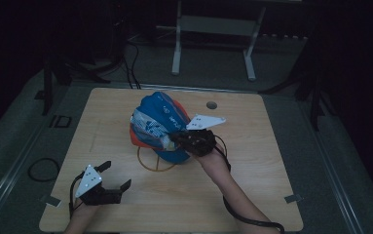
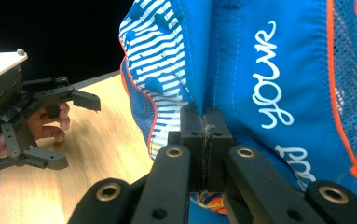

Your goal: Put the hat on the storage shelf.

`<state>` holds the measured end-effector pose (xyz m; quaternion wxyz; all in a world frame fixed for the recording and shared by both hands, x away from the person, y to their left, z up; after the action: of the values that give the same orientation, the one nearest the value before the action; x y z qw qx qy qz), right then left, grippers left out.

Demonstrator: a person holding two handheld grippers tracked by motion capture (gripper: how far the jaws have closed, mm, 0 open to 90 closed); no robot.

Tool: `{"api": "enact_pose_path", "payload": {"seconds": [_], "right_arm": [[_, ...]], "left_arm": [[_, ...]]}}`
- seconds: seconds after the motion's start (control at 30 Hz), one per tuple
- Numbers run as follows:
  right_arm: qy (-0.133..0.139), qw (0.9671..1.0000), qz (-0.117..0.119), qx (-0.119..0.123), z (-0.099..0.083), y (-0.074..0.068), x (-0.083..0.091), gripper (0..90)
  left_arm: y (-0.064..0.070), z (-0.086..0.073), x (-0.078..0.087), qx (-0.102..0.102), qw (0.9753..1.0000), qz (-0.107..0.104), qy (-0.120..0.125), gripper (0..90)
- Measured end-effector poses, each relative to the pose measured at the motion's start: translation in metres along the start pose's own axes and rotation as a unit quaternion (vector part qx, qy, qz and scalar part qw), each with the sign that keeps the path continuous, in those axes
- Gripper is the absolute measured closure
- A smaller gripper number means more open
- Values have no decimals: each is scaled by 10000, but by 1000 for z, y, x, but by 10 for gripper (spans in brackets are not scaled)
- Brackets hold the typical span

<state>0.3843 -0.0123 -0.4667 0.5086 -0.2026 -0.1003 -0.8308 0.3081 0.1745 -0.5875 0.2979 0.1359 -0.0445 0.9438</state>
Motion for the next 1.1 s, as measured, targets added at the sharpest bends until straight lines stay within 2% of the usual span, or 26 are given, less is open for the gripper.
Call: {"api": "enact_pose_path", "payload": {"seconds": [0.13, 0.3, 0.33, 0.37, 0.63, 0.83, 0.9, 0.97, 1.1], "right_arm": [[78, 9999, 70, -78, -3, 0, 1, 856], [227, 9997, 99, 17, 3, -6, 9, 721], [227, 9997, 99, 17, 3, -6, 9, 721], [327, 9994, 120, 50, 7, -8, 14, 651], [567, 9984, 23, 35, 12, -1, 31, 396], [611, 9980, 29, -132, 5, 8, 39, 235], [596, 9980, 123, -155, 0, 9, 41, 154], [583, 9981, 52, -167, -6, 13, 42, 145], [524, 9985, 64, -161, -18, 17, 44, 136]], "left_arm": [[0, 0, 0, -11, 10000, 13, 12, 23], [0, -1, 1, 5, 10000, 1, 24, 23], [0, -1, 1, 5, 10000, 1, 24, 23], [0, 0, 1, 13, 10000, -1, 23, 23], [0, -1, 1, 18, 10000, -19, 32, 23], [2, 1, 3, 25, 10000, -34, 90, 23], [3, 1, 3, 20, 10000, -38, 89, 23], [4, 1, 2, 6, 9999, -50, 107, 23], [7, 0, 2, 8, 9999, -62, 97, 23]]}}
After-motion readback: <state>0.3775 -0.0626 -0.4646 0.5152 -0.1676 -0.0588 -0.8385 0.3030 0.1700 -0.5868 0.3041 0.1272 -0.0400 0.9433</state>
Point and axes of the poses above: each handheld gripper's, and its own axes: x roughly backward along the jaws, z roughly out of its top, y roughly to its right, the point moved 10 cm from there along -x, roughly forward along the jaws, and after that the axes turned 1 degree about z, right-handed, at the moved point
